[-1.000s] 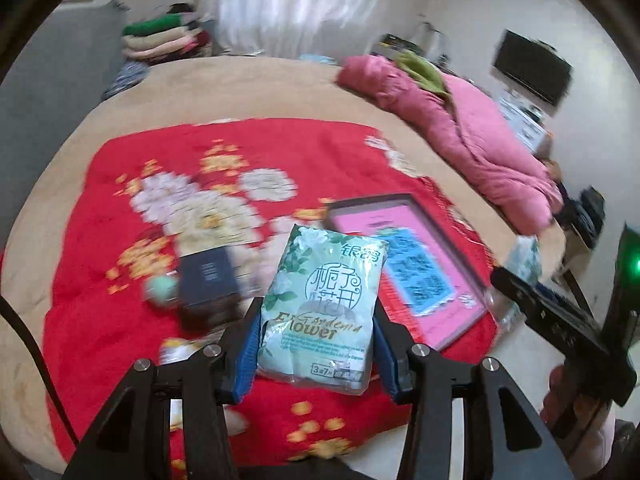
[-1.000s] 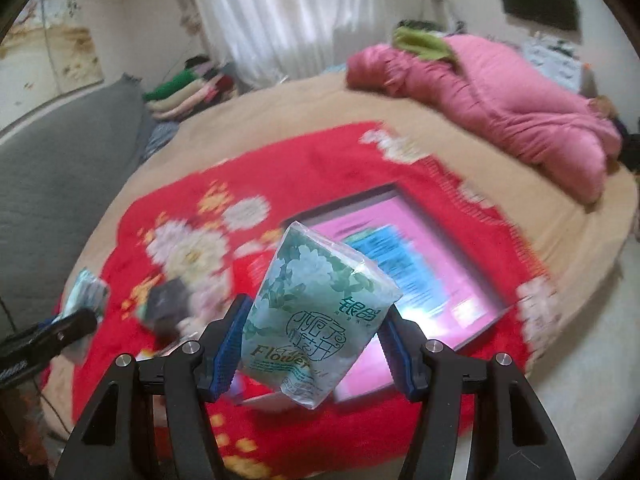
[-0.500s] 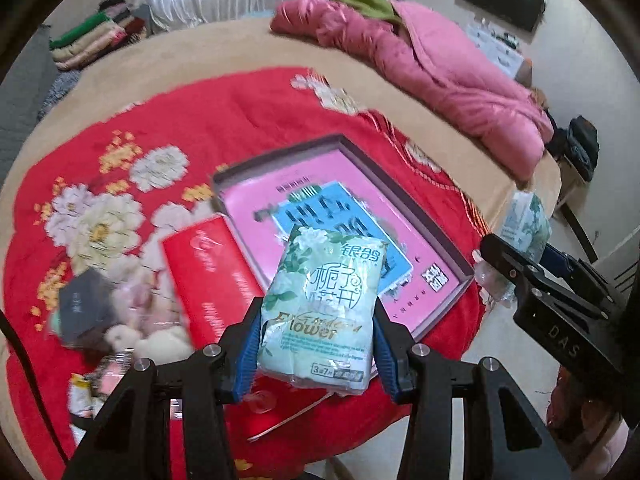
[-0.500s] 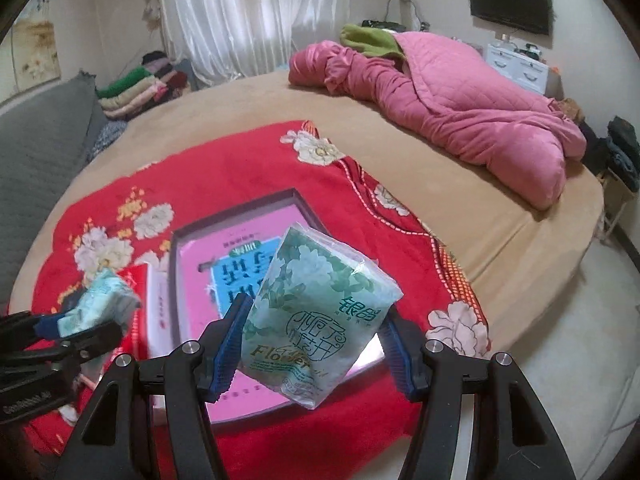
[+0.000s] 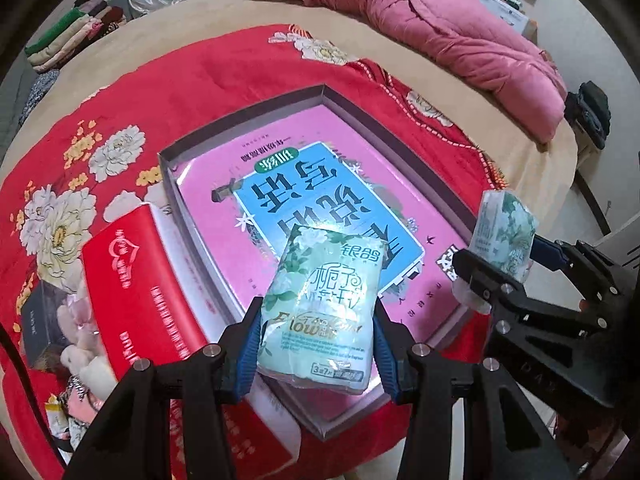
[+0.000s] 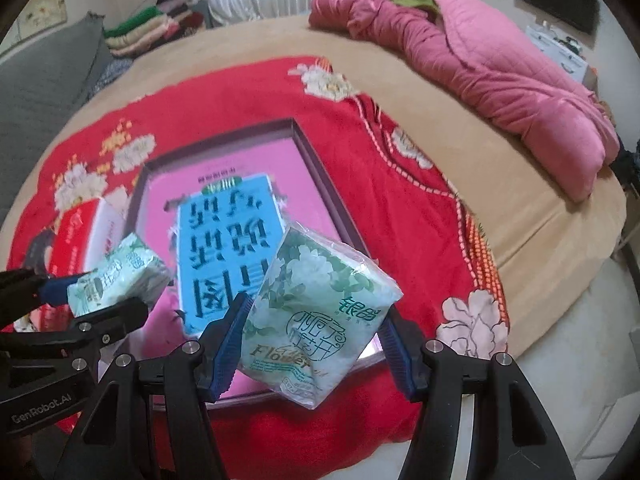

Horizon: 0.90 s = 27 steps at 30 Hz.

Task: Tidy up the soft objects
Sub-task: 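Carry the tissue pack with the right tool into the pink book tray and release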

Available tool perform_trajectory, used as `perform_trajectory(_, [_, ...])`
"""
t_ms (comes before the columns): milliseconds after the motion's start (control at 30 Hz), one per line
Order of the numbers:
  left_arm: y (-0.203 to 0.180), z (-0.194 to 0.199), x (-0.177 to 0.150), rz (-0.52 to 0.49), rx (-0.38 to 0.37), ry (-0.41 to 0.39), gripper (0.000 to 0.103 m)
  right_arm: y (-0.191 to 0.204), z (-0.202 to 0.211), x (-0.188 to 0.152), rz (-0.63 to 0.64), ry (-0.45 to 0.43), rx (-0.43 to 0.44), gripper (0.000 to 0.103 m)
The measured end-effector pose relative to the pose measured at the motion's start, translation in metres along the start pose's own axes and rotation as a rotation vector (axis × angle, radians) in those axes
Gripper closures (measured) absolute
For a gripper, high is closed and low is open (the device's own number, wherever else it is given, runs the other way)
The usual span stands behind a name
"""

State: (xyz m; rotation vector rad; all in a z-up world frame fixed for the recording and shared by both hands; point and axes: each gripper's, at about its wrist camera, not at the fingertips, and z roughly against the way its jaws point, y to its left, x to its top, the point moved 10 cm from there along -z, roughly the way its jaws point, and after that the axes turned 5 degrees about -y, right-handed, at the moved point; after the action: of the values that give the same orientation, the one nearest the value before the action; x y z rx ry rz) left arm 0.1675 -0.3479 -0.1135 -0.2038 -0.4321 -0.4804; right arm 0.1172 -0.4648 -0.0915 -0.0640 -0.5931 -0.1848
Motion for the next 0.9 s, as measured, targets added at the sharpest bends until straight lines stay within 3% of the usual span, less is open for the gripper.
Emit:
perform_trajectory(533, [-0.003,-0.031,-0.003,-0.026,0.044,0.036,0.052,-0.001,-0.040,-0.011,0.013,0.121,0.005,0.039])
perform_trajectory(900, [-0.001,-0.034,-0.001,-0.042,0.086,0.020,0.051,-0.005,-0.036,-0.006,0.006,0.108,0.005,0.031])
